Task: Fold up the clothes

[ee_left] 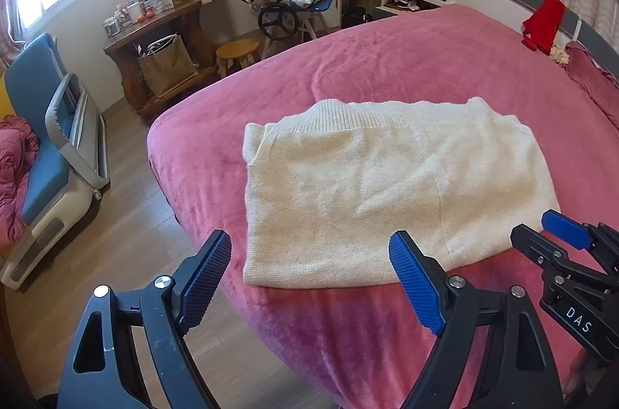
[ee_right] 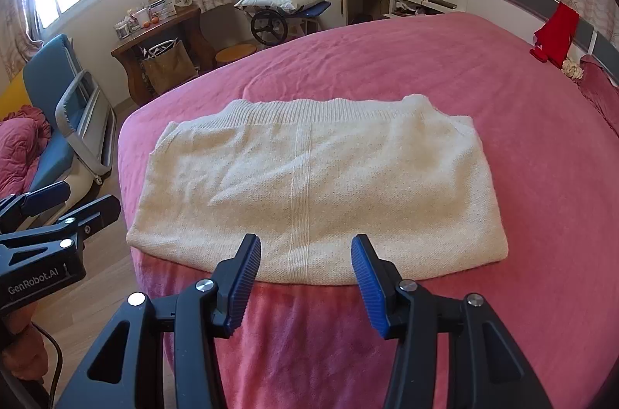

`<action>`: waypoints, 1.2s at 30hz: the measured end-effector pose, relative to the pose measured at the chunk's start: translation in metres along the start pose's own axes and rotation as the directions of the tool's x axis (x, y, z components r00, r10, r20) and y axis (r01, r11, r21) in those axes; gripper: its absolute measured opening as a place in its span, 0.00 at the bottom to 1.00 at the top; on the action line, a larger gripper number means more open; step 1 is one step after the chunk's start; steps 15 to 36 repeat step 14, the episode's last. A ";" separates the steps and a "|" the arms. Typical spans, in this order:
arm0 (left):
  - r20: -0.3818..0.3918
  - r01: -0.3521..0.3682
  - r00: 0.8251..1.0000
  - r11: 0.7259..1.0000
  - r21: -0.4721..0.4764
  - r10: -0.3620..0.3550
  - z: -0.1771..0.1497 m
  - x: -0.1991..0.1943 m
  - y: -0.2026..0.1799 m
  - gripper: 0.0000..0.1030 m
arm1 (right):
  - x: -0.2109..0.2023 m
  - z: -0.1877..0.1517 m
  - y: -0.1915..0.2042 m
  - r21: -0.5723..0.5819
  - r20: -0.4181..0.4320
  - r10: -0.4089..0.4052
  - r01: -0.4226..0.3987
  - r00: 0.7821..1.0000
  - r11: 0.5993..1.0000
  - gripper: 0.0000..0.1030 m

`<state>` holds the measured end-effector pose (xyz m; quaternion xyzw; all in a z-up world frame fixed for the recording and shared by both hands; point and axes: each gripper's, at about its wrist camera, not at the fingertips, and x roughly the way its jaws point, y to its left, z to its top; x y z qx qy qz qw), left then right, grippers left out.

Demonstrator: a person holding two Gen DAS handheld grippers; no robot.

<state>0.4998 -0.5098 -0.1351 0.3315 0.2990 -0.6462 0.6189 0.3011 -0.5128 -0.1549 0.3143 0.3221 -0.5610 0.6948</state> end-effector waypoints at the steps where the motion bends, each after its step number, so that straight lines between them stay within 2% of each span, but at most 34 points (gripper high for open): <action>1: -0.002 0.002 1.000 1.000 0.000 -0.002 0.000 0.000 0.001 0.83 | 0.000 0.000 -0.001 0.002 0.000 0.000 0.000 1.000 1.000 0.49; 14: 0.006 0.026 1.000 1.000 -0.002 -0.026 -0.001 -0.001 0.002 0.83 | 0.002 -0.003 -0.003 0.007 -0.001 -0.003 0.003 1.000 1.000 0.49; 36: 0.006 0.026 1.000 1.000 -0.002 -0.026 -0.001 -0.001 0.002 0.83 | 0.002 -0.003 -0.003 0.007 -0.001 -0.003 0.003 1.000 1.000 0.49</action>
